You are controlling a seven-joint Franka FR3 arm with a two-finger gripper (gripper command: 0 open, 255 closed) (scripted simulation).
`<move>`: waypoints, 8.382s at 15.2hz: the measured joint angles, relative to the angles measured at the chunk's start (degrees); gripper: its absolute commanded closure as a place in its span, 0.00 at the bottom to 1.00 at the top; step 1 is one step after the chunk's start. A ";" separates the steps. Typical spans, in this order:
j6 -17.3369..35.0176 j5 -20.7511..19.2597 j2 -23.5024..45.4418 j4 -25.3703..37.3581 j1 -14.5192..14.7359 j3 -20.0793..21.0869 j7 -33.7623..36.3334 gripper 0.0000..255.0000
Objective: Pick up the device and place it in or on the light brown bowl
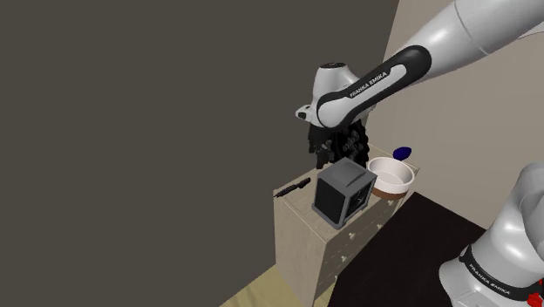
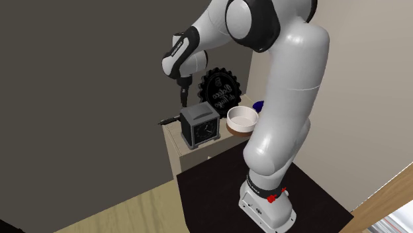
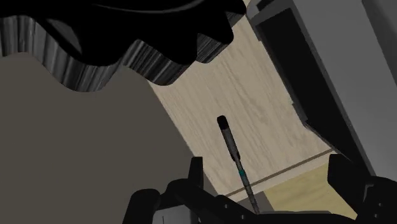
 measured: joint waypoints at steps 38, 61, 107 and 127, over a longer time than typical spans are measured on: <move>8.68 0.14 16.74 8.31 0.84 3.97 -12.56 1.00; -6.70 -1.70 4.26 11.27 1.39 3.18 -11.38 1.00; 5.98 -12.19 -19.32 -24.09 -17.57 -22.17 -46.74 1.00; -0.20 -14.16 -24.44 -22.68 -18.82 -20.79 -45.24 0.00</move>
